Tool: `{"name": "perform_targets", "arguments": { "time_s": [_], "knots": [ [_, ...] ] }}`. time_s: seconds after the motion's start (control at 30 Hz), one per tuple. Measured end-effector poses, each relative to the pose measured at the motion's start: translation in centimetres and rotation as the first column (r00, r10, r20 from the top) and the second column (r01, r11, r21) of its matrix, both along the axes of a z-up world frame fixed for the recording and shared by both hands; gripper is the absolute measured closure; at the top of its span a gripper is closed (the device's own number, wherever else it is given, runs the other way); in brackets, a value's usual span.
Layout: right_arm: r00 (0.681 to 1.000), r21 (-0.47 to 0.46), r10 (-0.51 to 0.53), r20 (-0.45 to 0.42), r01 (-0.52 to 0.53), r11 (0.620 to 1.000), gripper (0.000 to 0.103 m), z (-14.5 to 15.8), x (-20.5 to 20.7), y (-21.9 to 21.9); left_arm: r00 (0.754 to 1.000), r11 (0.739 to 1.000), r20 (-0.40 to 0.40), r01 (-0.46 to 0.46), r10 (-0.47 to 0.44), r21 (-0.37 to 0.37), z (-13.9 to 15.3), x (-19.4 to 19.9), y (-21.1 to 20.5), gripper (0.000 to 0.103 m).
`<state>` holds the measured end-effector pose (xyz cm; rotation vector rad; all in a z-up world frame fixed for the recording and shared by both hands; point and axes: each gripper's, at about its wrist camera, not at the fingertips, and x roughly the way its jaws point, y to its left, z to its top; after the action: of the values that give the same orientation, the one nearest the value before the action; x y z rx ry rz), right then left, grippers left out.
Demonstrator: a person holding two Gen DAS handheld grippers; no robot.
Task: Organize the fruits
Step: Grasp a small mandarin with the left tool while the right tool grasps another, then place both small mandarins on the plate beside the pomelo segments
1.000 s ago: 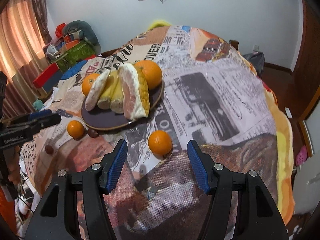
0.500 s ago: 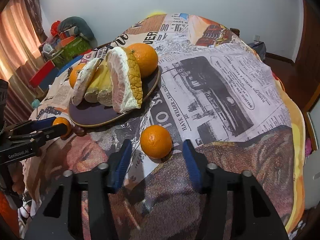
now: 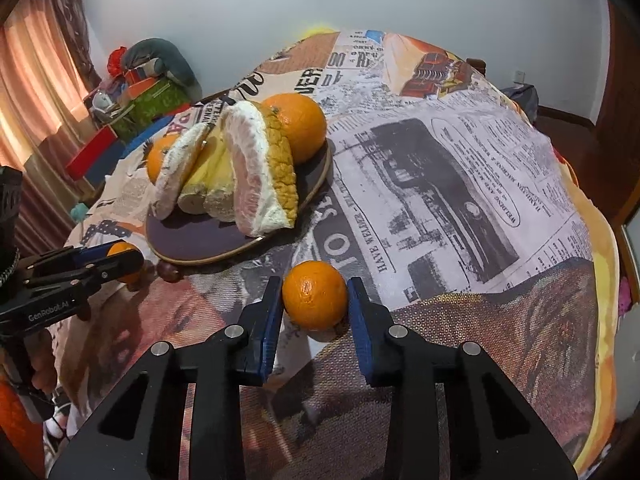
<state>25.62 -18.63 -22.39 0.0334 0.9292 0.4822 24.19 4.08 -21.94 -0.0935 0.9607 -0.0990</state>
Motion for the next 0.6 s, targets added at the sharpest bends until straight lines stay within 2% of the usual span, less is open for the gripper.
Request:
{"name": "perform_targets", "arguments": {
  "time_s": [0.33,0.6],
  "knots": [
    [0.998,0.062,0.026,0.054,-0.03,0.998,0.074,2.7,-0.3,1.4,0.996,1.0,0.094,0.0,0.002,-0.024,3.6,-0.2,-0.3,0.067],
    [0.991,0.077,0.08,0.11,-0.089,0.993,0.074,4.3,0.5,3.9,0.99,0.999,0.139,0.012,-0.005,-0.05,5.0,1.0,-0.6,0.067]
  ]
}}
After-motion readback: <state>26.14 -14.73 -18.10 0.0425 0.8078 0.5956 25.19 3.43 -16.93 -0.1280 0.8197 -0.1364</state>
